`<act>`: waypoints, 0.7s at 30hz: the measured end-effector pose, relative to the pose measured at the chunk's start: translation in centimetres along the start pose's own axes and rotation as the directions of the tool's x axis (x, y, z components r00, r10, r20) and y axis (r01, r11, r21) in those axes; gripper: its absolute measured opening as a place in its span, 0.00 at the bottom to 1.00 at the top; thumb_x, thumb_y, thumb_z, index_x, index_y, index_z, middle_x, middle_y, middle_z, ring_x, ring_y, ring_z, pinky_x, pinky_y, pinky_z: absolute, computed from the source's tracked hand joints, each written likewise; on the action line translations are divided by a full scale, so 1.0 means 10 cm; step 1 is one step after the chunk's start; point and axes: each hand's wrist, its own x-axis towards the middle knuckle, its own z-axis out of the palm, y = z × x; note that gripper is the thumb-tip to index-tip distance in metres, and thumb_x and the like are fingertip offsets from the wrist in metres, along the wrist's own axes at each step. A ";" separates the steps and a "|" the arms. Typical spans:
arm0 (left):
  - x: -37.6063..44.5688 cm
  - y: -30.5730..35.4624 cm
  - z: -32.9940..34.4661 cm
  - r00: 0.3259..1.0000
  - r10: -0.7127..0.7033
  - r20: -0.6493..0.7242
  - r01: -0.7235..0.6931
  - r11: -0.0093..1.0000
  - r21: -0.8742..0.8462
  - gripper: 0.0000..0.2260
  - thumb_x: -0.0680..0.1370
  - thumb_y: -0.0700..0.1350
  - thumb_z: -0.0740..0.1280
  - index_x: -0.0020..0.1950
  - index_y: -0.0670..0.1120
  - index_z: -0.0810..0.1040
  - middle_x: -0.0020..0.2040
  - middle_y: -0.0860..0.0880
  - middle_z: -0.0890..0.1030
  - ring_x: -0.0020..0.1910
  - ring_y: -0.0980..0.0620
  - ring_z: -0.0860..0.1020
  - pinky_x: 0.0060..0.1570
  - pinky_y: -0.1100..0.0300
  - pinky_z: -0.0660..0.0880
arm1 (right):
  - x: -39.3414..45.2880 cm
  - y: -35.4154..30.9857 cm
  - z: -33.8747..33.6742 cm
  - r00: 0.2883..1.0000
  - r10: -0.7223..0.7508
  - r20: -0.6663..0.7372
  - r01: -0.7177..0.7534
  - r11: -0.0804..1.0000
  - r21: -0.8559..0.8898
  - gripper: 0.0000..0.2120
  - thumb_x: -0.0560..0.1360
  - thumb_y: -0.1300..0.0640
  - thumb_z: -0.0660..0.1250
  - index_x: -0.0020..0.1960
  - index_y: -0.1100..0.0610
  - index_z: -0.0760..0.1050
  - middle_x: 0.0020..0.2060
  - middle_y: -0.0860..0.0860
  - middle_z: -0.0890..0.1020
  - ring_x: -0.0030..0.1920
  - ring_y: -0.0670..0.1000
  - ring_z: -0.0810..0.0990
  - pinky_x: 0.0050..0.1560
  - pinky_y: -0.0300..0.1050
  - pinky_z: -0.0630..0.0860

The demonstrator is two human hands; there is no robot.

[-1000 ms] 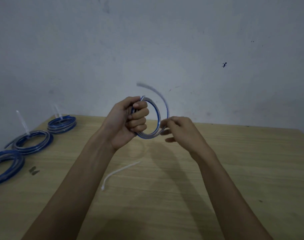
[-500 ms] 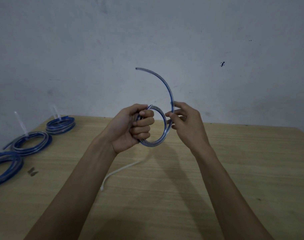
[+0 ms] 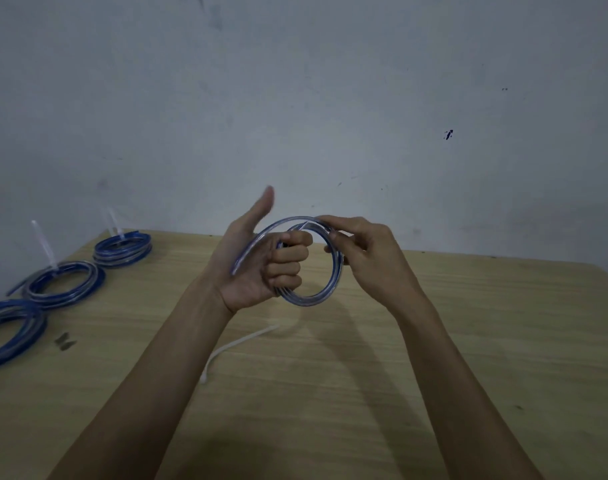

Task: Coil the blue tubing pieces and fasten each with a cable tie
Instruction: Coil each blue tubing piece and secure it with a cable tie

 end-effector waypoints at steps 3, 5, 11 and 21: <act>0.02 -0.01 0.01 0.999 0.028 0.028 -0.028 0.999 0.020 0.16 0.80 0.56 0.63 0.38 0.49 0.65 0.28 0.54 0.56 0.24 0.56 0.53 0.25 0.63 0.55 | 0.00 -0.01 0.01 0.999 -0.003 0.034 0.003 1.000 0.006 0.15 0.83 0.61 0.62 0.64 0.48 0.81 0.56 0.44 0.85 0.48 0.47 0.86 0.58 0.54 0.81; 0.03 -0.02 0.02 0.999 0.033 0.031 -0.034 0.999 0.011 0.14 0.82 0.52 0.59 0.38 0.48 0.67 0.28 0.55 0.56 0.23 0.56 0.53 0.24 0.64 0.57 | 0.01 -0.02 0.00 0.999 -0.007 0.043 0.007 1.000 0.004 0.15 0.84 0.61 0.61 0.65 0.49 0.80 0.56 0.42 0.85 0.46 0.44 0.84 0.56 0.48 0.81; 0.05 -0.08 0.05 0.997 -0.011 0.074 0.007 0.998 0.065 0.14 0.83 0.53 0.57 0.42 0.48 0.68 0.30 0.55 0.59 0.23 0.58 0.55 0.25 0.66 0.58 | -0.04 -0.10 0.05 0.994 0.017 0.112 -0.023 0.998 0.057 0.14 0.86 0.55 0.57 0.63 0.53 0.80 0.35 0.38 0.79 0.34 0.41 0.72 0.40 0.40 0.71; 0.01 -0.09 0.15 0.987 0.047 -0.155 -0.006 0.967 0.255 0.17 0.82 0.59 0.58 0.42 0.47 0.73 0.28 0.55 0.53 0.21 0.60 0.54 0.24 0.66 0.60 | -0.08 -0.25 0.07 0.987 0.097 0.131 -0.118 0.979 0.168 0.13 0.84 0.50 0.61 0.46 0.54 0.79 0.27 0.37 0.75 0.28 0.43 0.65 0.32 0.41 0.65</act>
